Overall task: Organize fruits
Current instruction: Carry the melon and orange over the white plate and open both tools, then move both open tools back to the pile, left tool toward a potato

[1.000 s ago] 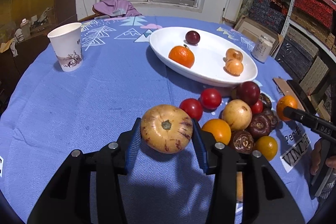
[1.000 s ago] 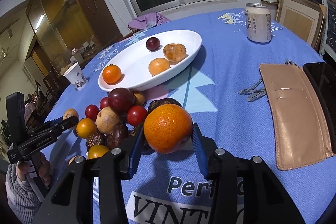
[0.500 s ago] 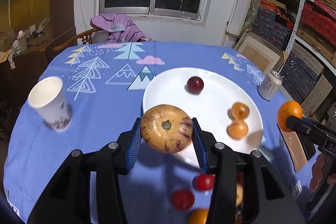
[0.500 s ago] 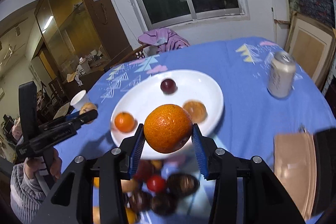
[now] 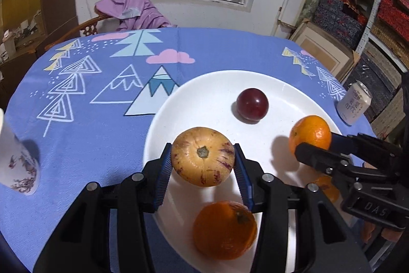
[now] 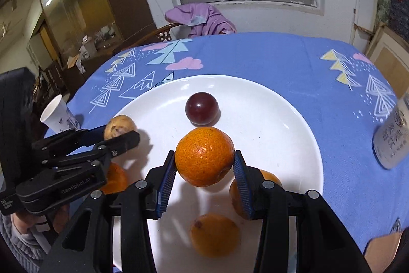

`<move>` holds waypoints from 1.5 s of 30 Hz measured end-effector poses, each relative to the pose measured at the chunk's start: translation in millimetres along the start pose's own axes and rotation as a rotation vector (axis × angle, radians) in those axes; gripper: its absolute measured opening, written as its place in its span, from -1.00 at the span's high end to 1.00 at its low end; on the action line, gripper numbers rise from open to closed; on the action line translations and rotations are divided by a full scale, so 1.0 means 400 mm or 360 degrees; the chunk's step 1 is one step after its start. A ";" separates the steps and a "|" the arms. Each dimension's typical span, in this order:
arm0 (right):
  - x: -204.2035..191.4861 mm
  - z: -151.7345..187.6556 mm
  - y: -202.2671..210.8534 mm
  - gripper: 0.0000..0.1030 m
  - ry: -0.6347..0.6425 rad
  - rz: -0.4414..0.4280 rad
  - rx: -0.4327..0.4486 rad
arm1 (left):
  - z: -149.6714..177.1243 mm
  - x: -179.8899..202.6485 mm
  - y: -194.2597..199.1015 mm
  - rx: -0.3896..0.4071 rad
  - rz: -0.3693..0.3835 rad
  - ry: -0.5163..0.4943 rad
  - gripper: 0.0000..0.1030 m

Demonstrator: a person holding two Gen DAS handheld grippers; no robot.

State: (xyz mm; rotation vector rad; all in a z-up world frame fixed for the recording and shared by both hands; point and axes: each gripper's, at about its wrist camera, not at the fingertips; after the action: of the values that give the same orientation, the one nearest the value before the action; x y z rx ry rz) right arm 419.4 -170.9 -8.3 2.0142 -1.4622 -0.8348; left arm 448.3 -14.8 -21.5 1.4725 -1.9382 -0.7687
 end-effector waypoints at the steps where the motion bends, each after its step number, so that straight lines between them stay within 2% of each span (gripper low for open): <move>1: -0.002 0.001 0.001 0.09 0.0004 0.0007 0.0004 | 0.002 0.005 -0.006 -0.0015 -0.0002 -0.0017 0.10; 3: -0.007 0.004 0.000 0.09 0.0024 0.0004 -0.0004 | 0.007 0.016 0.004 0.0013 -0.0016 -0.0046 0.01; 4: -0.009 0.006 0.006 -0.03 0.0033 0.0009 0.0009 | 0.007 0.017 0.011 0.0027 0.0001 -0.0047 -0.11; 5: -0.010 0.007 0.014 -0.23 0.0032 0.0025 0.0029 | 0.006 0.016 0.016 0.0039 0.0008 -0.0042 -0.18; 6: -0.011 0.008 0.026 -0.30 0.0031 0.0050 0.0058 | 0.006 0.016 0.024 0.0057 0.0004 -0.0034 -0.28; 12: 0.000 0.005 0.131 -0.38 -0.0017 0.0077 0.0201 | 0.002 -0.013 0.111 0.0133 -0.0005 0.0066 -0.32; 14: 0.010 0.026 0.200 -0.72 -0.0108 0.0012 0.0293 | 0.020 -0.032 0.166 0.0157 -0.0016 0.0101 -0.38; 16: 0.023 0.068 0.267 -0.93 -0.0230 -0.0084 0.0355 | 0.052 -0.048 0.220 0.0185 -0.0042 0.0113 -0.48; 19: 0.025 0.153 0.321 -0.93 -0.0288 -0.0223 0.0228 | 0.140 -0.066 0.320 0.0228 -0.0049 0.0131 -0.61; 21: 0.010 0.222 0.361 -0.93 -0.0263 -0.0199 0.0252 | 0.220 -0.073 0.380 0.0235 -0.0039 0.0164 -0.68; 24: -0.024 0.334 0.417 -0.93 -0.0214 -0.0248 0.0317 | 0.343 -0.057 0.440 0.0214 0.0016 0.0169 -0.71; 27: -0.051 0.432 0.437 -0.93 -0.0191 -0.0175 0.0334 | 0.449 -0.004 0.465 0.0174 0.0016 0.0068 -0.72; 29: -0.059 0.475 0.445 -0.93 -0.0211 -0.0052 0.0365 | 0.496 0.041 0.470 0.0165 -0.0046 -0.0040 -0.72; 31: -0.067 0.478 0.459 -0.93 -0.0177 -0.0009 0.0408 | 0.513 0.075 0.477 0.0177 -0.0066 -0.0133 -0.72; 34: -0.061 0.481 0.454 -0.93 -0.0199 -0.0014 0.0379 | 0.526 0.106 0.486 0.0192 -0.0052 -0.0199 -0.72; 36: -0.056 0.485 0.440 -0.93 -0.0234 -0.0085 0.0321 | 0.529 0.126 0.477 0.0164 -0.0024 -0.0248 -0.72; 38: -0.062 0.488 0.441 -0.93 -0.0240 -0.0138 0.0331 | 0.531 0.140 0.467 0.0137 -0.0020 -0.0294 -0.72; 43: -0.078 0.500 0.454 -0.93 -0.0186 -0.0059 0.0357 | 0.531 0.152 0.428 0.0028 0.0012 -0.0336 -0.72; 45: -0.070 0.503 0.454 -0.93 -0.0228 -0.0128 0.0337 | 0.529 0.157 0.413 -0.0010 0.0018 -0.0355 -0.71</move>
State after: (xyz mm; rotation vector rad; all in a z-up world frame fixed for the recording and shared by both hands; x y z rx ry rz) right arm 149.1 -206.4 -11.3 2.2207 -1.6171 -0.9068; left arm 172.7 -17.6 -33.8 1.4211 -2.1027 -0.9687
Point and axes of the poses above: each gripper's, at about its wrist camera, not at the fingertips, and y roughly against the way its jaws point, x to its right, z to its underside, and after that the axes turned 3 degrees about -z, right-handed
